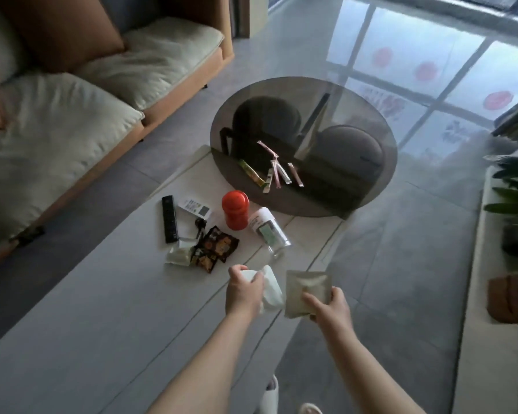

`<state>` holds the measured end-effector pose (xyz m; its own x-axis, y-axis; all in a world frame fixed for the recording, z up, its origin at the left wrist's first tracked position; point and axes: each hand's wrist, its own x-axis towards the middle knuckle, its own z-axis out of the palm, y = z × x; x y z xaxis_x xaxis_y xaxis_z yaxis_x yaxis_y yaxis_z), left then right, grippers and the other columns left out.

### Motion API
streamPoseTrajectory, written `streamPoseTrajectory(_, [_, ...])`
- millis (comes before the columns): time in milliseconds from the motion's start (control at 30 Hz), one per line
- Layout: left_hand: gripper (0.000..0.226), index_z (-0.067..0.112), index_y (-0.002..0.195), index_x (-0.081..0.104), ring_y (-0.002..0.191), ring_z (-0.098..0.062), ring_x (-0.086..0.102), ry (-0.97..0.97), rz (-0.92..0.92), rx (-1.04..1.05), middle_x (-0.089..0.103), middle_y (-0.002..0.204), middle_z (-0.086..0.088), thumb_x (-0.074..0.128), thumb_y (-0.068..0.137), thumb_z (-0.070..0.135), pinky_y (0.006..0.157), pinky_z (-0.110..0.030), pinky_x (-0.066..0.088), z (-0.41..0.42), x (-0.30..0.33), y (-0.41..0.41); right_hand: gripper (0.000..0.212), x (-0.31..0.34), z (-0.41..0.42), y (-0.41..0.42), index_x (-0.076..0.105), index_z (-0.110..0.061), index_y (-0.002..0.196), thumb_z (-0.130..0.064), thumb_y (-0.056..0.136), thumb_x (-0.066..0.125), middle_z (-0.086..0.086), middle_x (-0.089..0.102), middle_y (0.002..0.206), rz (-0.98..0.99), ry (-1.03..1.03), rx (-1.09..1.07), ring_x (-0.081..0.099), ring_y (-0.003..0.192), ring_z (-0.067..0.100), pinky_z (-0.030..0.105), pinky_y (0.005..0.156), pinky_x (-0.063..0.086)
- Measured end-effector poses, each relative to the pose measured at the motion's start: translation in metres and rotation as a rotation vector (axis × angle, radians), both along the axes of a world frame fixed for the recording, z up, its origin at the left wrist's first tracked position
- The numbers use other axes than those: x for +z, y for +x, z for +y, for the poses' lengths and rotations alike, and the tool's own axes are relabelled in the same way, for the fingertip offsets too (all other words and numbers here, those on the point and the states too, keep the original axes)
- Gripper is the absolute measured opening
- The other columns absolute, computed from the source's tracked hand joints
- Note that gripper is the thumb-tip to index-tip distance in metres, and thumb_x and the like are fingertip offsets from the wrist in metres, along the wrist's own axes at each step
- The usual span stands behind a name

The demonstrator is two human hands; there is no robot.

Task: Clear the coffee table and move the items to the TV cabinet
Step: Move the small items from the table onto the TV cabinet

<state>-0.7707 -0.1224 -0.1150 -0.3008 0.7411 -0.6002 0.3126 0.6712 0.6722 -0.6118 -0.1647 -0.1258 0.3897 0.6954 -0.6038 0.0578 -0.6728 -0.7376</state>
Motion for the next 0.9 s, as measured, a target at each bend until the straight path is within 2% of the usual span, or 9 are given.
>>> streamPoseTrajectory(100, [0.034,0.017,0.106,0.046,0.088,-0.025,0.056,0.020,-0.053,-0.032,0.057,0.100,-0.005,0.064,0.080,0.029,0.070,-0.029,0.045,-0.008,0.029,0.020,0.023,0.024,-0.019,0.025,0.050,-0.020,0.082,-0.013,0.079,0.072,0.005,0.062,0.089,0.016,0.054,-0.094,0.061,0.083,0.024,0.043,0.074,0.053])
streamPoseTrajectory(200, [0.035,0.018,0.102,0.051,0.095,-0.027,0.060,0.018,-0.135,-0.061,0.061,0.102,-0.005,0.072,0.077,0.029,0.085,-0.038,0.053,-0.025,0.053,0.041,0.023,0.046,-0.046,0.052,0.050,-0.018,0.085,-0.009,0.080,0.071,0.009,0.062,0.092,0.044,0.088,-0.168,0.060,0.076,0.021,0.032,0.059,0.050])
streamPoseTrajectory(300, [0.035,0.016,0.096,0.053,0.094,-0.028,0.063,0.037,-0.222,-0.091,0.063,0.101,-0.009,0.078,0.073,0.024,0.087,-0.045,0.054,-0.050,0.075,0.067,0.023,0.068,-0.082,0.082,0.052,-0.010,0.090,-0.004,0.079,0.071,0.015,0.060,0.096,0.037,0.113,-0.224,0.058,0.073,0.020,0.028,0.048,0.050])
streamPoseTrajectory(367, [0.038,0.013,0.096,0.054,0.094,-0.029,0.063,0.042,-0.267,-0.138,0.063,0.100,-0.011,0.081,0.071,0.021,0.087,-0.047,0.054,-0.070,0.089,0.087,0.028,0.083,-0.113,0.102,0.051,-0.003,0.103,-0.001,0.081,0.069,0.018,0.057,0.102,0.052,0.120,-0.272,0.057,0.074,0.020,0.020,0.040,0.050])
streamPoseTrajectory(500, [0.043,0.009,0.102,0.052,0.096,-0.032,0.063,0.024,-0.357,-0.290,0.061,0.104,-0.015,0.081,0.072,0.018,0.087,-0.049,0.054,-0.125,0.114,0.130,0.050,0.105,-0.195,0.141,0.043,0.008,0.127,0.002,0.083,0.066,0.023,0.054,0.116,0.082,0.121,-0.394,0.056,0.091,0.027,0.017,0.042,0.051])
streamPoseTrajectory(600, [0.032,0.009,0.098,0.056,0.071,-0.022,0.066,-0.026,-0.497,-0.384,0.064,0.088,-0.009,0.078,0.075,0.011,0.064,-0.035,0.058,-0.177,0.131,0.162,0.052,0.123,-0.266,0.169,0.043,0.011,0.129,0.002,0.083,0.066,0.026,0.054,0.124,0.061,0.142,-0.476,0.055,0.096,0.029,0.019,0.046,0.053])
streamPoseTrajectory(700, [0.027,0.006,0.096,0.059,0.050,-0.011,0.065,-0.092,-0.569,-0.500,0.065,0.076,-0.005,0.076,0.076,0.009,0.049,-0.025,0.055,-0.229,0.145,0.190,0.029,0.143,-0.333,0.190,0.056,0.007,0.108,0.001,0.082,0.067,0.026,0.060,0.111,0.038,0.181,-0.551,0.059,0.085,0.028,0.030,0.052,0.055])
streamPoseTrajectory(767, [0.023,0.006,0.092,0.060,0.049,-0.010,0.065,-0.112,-0.586,-0.578,0.066,0.073,-0.006,0.076,0.075,0.010,0.048,-0.023,0.054,-0.263,0.153,0.208,0.022,0.157,-0.375,0.198,0.058,-0.003,0.101,-0.002,0.082,0.068,0.021,0.061,0.105,0.045,0.215,-0.599,0.060,0.078,0.023,0.026,0.048,0.053])
streamPoseTrajectory(900, [0.019,0.008,0.087,0.059,0.061,-0.016,0.064,-0.134,-0.575,-0.695,0.065,0.078,-0.008,0.075,0.077,0.013,0.046,-0.024,0.053,-0.322,0.163,0.237,0.035,0.178,-0.451,0.203,0.054,-0.009,0.116,-0.009,0.084,0.068,0.009,0.061,0.107,0.106,0.245,-0.752,0.062,0.081,0.019,0.022,0.047,0.050])
